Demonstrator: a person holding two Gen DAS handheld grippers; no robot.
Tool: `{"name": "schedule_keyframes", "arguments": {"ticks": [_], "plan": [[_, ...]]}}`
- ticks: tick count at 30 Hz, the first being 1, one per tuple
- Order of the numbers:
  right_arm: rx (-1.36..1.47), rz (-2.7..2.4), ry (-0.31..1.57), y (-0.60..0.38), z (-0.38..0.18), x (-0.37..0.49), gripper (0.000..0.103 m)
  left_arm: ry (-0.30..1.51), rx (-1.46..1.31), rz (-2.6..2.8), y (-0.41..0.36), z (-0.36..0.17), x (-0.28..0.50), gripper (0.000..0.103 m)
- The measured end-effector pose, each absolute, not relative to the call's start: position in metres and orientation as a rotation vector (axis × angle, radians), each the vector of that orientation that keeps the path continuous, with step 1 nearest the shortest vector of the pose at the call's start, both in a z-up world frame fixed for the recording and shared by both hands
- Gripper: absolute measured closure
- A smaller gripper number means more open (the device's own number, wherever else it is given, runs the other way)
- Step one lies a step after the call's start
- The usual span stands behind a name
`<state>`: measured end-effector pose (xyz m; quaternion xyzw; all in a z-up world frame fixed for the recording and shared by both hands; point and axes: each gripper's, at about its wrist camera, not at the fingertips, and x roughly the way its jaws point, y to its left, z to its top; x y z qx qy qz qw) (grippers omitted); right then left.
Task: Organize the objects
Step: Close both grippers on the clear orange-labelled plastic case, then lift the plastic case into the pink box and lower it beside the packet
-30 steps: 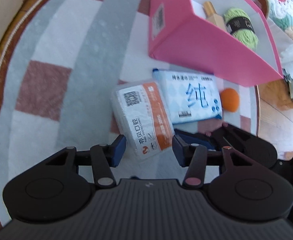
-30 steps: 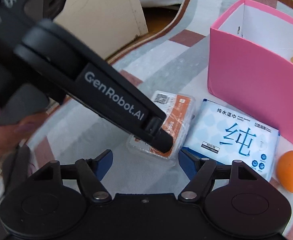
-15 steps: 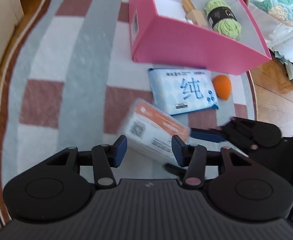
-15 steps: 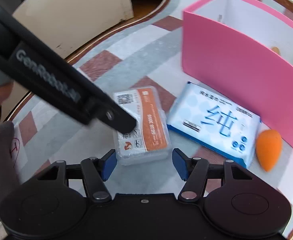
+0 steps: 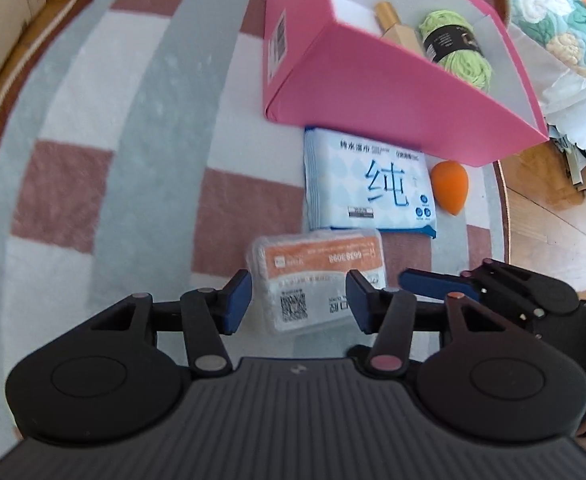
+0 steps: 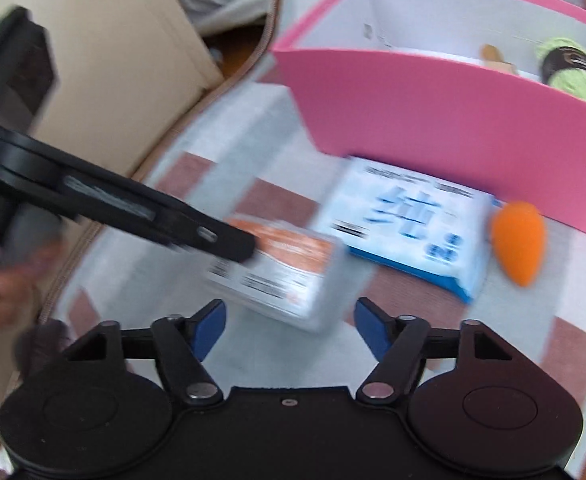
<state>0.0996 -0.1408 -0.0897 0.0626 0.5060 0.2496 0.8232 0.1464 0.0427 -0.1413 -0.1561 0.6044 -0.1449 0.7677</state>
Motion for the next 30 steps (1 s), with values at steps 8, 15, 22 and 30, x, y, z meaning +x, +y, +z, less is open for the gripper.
{"name": "schedule_keyframes", "arguments": {"ticks": [8,15,22,30], "plan": [[0.096,0.523,1.067,-0.116,-0.109,0.109,0.024,1.309,-0.4,-0.293,0.045,-0.15,0.142,0.052],[0.13,0.46,1.115,-0.108,-0.11,0.116,0.023,1.27,-0.335,-0.3,0.035,-0.142,0.133,0.053],[0.058,0.439,1.108,-0.097,-0.102,0.107,0.021,1.251,-0.286,-0.308,0.033,-0.129,0.125,0.056],[0.101,0.387,1.059,-0.102,-0.079,0.099,0.023,1.237,-0.315,-0.37,0.04,-0.1,0.116,0.059]]}}
